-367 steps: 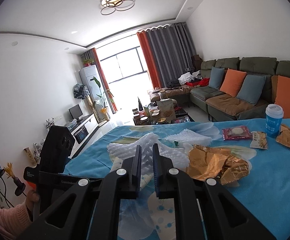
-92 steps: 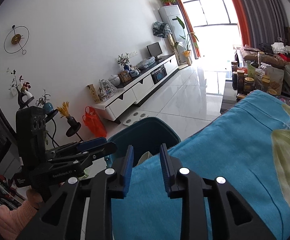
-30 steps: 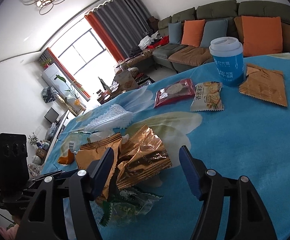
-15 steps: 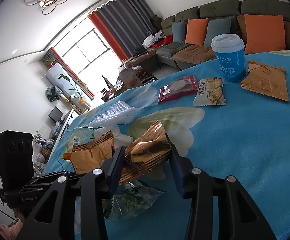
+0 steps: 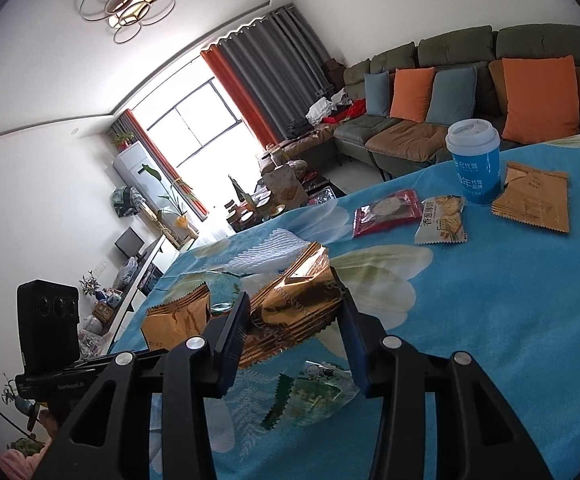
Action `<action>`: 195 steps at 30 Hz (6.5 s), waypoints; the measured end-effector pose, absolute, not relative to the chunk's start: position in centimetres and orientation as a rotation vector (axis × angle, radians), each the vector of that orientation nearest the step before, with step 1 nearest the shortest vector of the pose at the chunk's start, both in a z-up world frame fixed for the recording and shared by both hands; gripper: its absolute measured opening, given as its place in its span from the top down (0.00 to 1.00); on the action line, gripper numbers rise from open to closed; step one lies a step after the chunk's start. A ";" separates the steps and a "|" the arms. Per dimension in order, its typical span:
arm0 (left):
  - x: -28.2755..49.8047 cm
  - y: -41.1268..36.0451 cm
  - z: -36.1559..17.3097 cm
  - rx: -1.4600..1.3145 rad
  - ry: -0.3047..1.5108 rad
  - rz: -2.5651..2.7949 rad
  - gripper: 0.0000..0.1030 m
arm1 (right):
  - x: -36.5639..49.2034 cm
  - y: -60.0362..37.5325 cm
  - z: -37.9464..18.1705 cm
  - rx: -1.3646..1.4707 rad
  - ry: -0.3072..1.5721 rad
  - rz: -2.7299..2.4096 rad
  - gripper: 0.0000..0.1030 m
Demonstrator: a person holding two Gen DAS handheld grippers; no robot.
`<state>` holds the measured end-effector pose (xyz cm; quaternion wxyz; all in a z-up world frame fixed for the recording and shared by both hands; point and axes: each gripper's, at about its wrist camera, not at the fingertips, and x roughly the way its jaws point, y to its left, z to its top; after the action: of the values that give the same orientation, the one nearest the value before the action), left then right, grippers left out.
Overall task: Collect trash
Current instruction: 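Close the right tool on the gold wrapper stack and lift while the left tool lifts its wrapper, then carry both gold wrappers over the teal bin and open both tools, then move both tools back over the table toward the orange peel and snack bag, then grasp the orange peel with the left tool while the right tool grasps the clear green-printed snack bag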
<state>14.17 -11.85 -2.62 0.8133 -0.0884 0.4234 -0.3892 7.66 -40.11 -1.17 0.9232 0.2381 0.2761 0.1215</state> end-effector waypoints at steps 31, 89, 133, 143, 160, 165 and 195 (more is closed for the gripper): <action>9.7 1.9 -2.0 -0.283 0.819 -0.604 0.75 | 9.5 -26.4 -0.7 0.412 0.613 0.579 0.59; 4.1 27.3 -1.9 -0.492 0.675 -0.010 0.75 | 14.9 0.4 1.0 0.141 0.767 0.969 0.59; 9.8 33.9 -8.9 -0.591 0.841 0.222 0.52 | 18.6 12.0 -3.5 0.025 0.985 0.962 0.47; 8.1 30.4 -5.4 -0.495 0.736 0.146 0.42 | 17.0 7.4 -1.8 0.071 0.919 0.988 0.47; 8.1 16.8 -1.7 -0.339 0.680 -0.229 0.34 | 12.3 -6.3 0.0 0.149 0.778 0.841 0.47; 9.2 12.5 -2.1 -0.299 0.714 -0.331 0.34 | 11.4 -12.4 0.1 0.198 0.748 0.721 0.47; 21.2 -4.5 -5.4 -0.087 0.973 -0.467 0.47 | 5.6 -35.8 -4.9 0.436 0.726 0.169 0.41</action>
<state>21.25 -4.53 -5.37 0.8571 -0.0414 0.4629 -0.2223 5.59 -35.80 -4.86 0.9081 0.2115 0.3520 0.0818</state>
